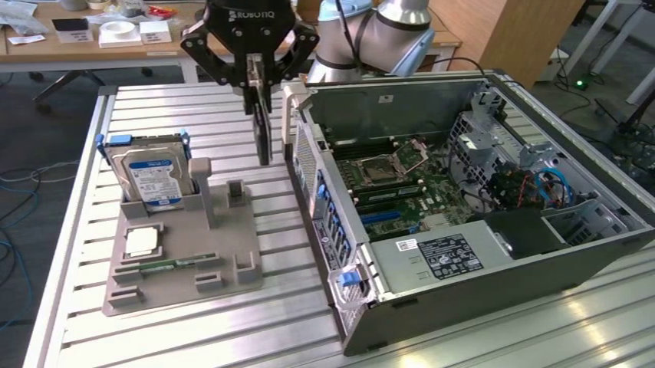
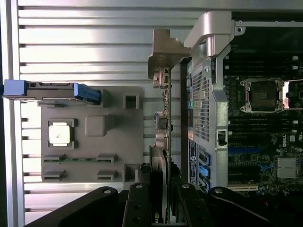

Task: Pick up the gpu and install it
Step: 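Pick up the gpu and move the gpu toward the slot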

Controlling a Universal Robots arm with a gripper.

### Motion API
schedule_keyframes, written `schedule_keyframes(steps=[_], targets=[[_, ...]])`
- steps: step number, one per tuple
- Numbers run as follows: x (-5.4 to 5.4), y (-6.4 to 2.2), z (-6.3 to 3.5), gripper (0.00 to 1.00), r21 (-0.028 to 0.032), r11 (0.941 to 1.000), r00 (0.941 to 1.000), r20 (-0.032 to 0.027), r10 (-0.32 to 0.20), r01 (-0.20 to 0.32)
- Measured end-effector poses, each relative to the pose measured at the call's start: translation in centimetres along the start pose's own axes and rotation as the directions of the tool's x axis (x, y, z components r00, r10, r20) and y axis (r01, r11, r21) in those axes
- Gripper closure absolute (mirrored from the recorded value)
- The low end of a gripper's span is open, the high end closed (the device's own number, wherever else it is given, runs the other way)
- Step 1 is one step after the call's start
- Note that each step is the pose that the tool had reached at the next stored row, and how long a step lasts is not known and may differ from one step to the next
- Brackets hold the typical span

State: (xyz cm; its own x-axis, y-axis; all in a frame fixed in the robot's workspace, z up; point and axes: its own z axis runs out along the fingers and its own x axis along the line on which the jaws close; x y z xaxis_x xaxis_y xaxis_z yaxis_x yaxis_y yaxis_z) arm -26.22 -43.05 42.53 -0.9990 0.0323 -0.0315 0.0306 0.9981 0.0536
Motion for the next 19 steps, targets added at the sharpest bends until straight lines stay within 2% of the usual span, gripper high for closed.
schedule_keyframes(steps=[19], targets=[[-4.0,0.95,0.18,0.74,-0.0001,1.0,1.0,0.0,0.0,0.0]])
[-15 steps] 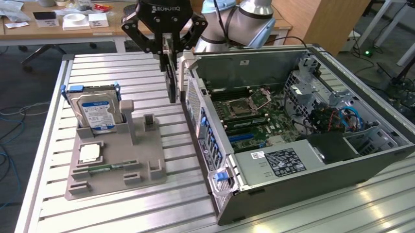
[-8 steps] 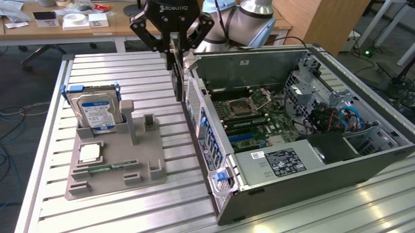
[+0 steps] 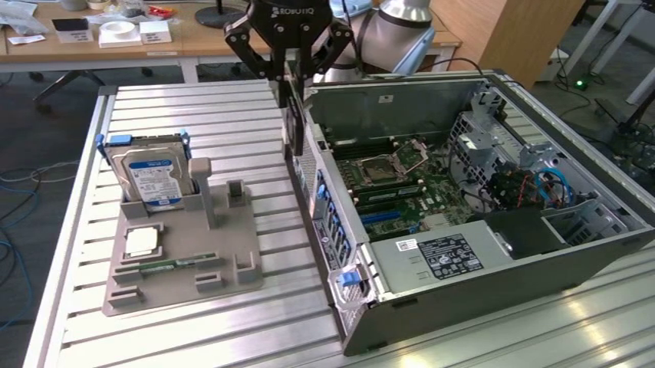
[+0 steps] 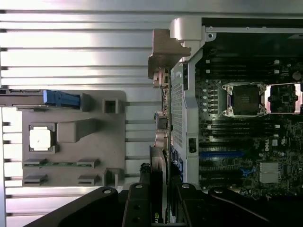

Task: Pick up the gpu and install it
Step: 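Pick up the gpu and move the gpu toward the slot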

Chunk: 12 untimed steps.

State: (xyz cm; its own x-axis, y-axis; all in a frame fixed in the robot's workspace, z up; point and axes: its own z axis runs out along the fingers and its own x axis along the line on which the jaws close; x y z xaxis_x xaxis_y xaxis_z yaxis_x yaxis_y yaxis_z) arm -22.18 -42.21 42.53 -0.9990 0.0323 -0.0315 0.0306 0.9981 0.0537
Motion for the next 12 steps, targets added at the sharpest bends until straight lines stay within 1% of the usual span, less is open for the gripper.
schedule_keyframes(steps=[4,12], targets=[[-1.2,0.21,0.05,0.74,-0.0001,1.0,1.0,0.0001,0.0,0.0],[-3.9,0.55,0.16,0.74,0.0,1.0,1.0,0.0,0.0,0.0]])
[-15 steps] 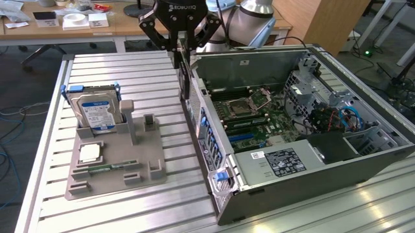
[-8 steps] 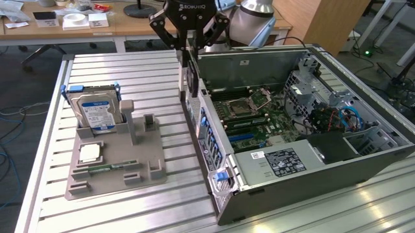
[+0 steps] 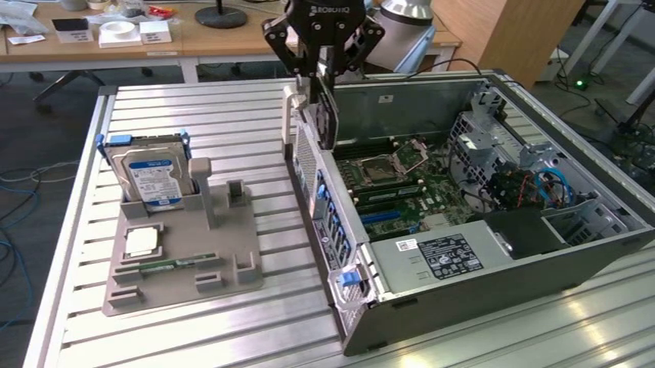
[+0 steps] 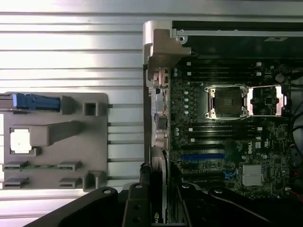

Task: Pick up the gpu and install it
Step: 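Pick up the gpu and move the gpu toward the slot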

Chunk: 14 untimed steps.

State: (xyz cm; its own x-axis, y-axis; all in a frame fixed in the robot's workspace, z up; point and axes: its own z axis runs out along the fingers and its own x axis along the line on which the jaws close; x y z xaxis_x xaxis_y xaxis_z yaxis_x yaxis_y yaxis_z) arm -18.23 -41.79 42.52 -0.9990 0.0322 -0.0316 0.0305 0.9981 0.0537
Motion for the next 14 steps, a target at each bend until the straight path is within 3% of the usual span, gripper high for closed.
schedule_keyframes(steps=[9,14], targets=[[-3.1,0.38,0.12,0.74,0.0008,1.0,1.0,0.0,0.0,0.0],[-4.9,0.55,0.18,0.74,0.0071,1.0,1.0,0.0002,0.0,0.0]])
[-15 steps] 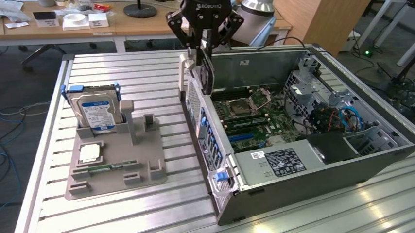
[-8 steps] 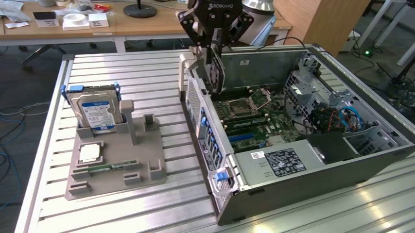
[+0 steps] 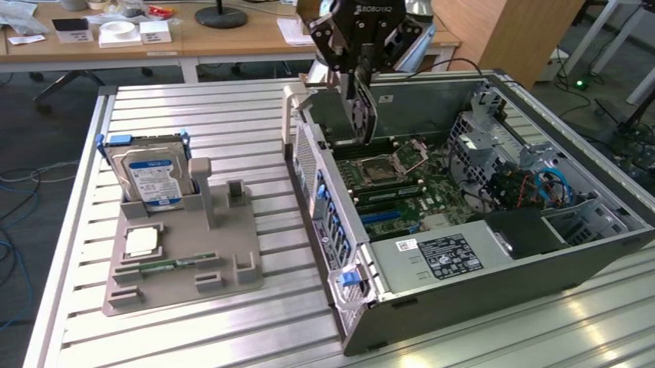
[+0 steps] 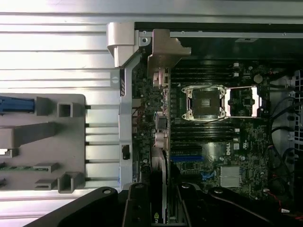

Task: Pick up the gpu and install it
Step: 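Pick up the gpu and move the gpu toward the slot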

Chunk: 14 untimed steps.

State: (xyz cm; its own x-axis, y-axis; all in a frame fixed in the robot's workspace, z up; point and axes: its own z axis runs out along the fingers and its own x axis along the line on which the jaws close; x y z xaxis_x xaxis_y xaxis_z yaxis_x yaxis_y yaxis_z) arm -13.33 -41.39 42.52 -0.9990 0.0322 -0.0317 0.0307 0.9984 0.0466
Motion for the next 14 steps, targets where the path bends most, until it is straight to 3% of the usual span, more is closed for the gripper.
schedule_keyframes(steps=[14], targets=[[-4.9,0.48,0.18,0.74,0.009,1.0,1.0,0.0003,0.0,0.0]])
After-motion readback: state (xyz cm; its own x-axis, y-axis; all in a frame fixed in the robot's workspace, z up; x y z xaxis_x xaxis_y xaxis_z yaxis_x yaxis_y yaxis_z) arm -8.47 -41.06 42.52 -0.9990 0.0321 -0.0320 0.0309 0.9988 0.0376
